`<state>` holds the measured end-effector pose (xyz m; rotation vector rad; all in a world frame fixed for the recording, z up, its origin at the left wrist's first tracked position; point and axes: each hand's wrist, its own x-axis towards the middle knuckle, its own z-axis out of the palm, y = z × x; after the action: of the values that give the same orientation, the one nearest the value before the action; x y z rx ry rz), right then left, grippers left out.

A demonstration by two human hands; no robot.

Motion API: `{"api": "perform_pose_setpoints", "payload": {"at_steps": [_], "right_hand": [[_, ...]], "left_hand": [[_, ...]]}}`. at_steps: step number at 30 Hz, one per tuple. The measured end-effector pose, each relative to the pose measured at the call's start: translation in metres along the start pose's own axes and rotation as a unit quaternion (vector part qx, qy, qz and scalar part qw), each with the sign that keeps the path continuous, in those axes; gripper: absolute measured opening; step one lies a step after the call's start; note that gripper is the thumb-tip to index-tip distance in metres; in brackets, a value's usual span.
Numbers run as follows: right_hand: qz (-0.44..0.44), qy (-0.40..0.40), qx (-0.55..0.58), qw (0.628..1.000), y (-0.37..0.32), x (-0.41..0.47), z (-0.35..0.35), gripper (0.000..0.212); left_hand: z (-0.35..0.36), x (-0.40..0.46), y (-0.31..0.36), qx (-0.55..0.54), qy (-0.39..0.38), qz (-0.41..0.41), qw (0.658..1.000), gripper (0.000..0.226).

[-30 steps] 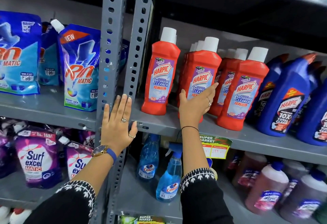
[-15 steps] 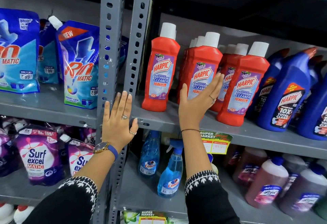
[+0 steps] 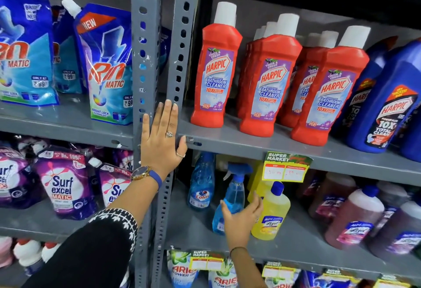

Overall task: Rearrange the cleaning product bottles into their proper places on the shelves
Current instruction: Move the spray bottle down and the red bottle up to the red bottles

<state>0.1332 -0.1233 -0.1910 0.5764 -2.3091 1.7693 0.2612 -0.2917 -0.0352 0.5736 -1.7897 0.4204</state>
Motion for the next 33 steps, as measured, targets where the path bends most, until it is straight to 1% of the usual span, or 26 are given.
{"api": "perform_pose_setpoints", "payload": {"at_steps": [2, 3, 4, 6, 7, 9, 11, 14, 17, 21, 27, 33], "right_hand": [[0.032, -0.055, -0.019, 0.998, 0.007, 0.014, 0.001, 0.102], [0.048, -0.085, -0.023, 0.995, 0.012, 0.019, 0.003, 0.101], [0.068, -0.109, -0.021, 0.992, 0.017, 0.022, 0.006, 0.096], [0.100, -0.136, -0.019, 0.985, 0.025, 0.023, 0.009, 0.077], [0.107, -0.132, -0.027, 0.985, 0.027, 0.023, 0.009, 0.070], [0.113, -0.118, -0.047, 0.985, 0.026, 0.021, 0.012, 0.063], [0.100, -0.108, -0.069, 0.987, 0.022, 0.016, 0.014, 0.065], [0.056, -0.106, -0.104, 0.987, 0.010, 0.004, 0.020, 0.067], [0.034, -0.121, -0.104, 0.987, -0.009, -0.007, 0.031, 0.064], [0.043, -0.130, -0.121, 0.983, -0.021, -0.020, 0.046, 0.070], [0.065, -0.141, -0.143, 0.978, -0.013, -0.034, 0.054, 0.077], [0.062, -0.138, -0.147, 0.977, -0.013, -0.038, 0.056, 0.073]], "left_hand": [[0.000, 0.000, 0.000, 0.003, 0.001, 0.002, 1.000, 0.072], [0.000, 0.000, 0.000, 0.004, 0.000, 0.003, 1.000, 0.072], [0.000, 0.000, 0.001, 0.005, 0.000, 0.002, 1.000, 0.072], [0.000, -0.001, 0.001, 0.003, -0.001, 0.000, 1.000, 0.072], [0.000, -0.001, 0.001, 0.002, -0.001, -0.001, 1.000, 0.072], [0.000, 0.000, 0.000, 0.004, 0.002, 0.000, 1.000, 0.072], [0.000, -0.001, 0.000, 0.004, 0.005, 0.003, 1.000, 0.074], [0.000, 0.000, 0.000, 0.008, 0.005, 0.007, 1.000, 0.073], [-0.001, 0.000, 0.000, 0.008, 0.003, 0.005, 1.000, 0.069], [-0.001, -0.001, 0.000, 0.003, 0.001, 0.005, 1.000, 0.078], [0.000, -0.001, -0.001, -0.005, 0.005, 0.006, 1.000, 0.080], [0.001, -0.002, -0.001, -0.006, 0.006, 0.009, 1.000, 0.080]]}}
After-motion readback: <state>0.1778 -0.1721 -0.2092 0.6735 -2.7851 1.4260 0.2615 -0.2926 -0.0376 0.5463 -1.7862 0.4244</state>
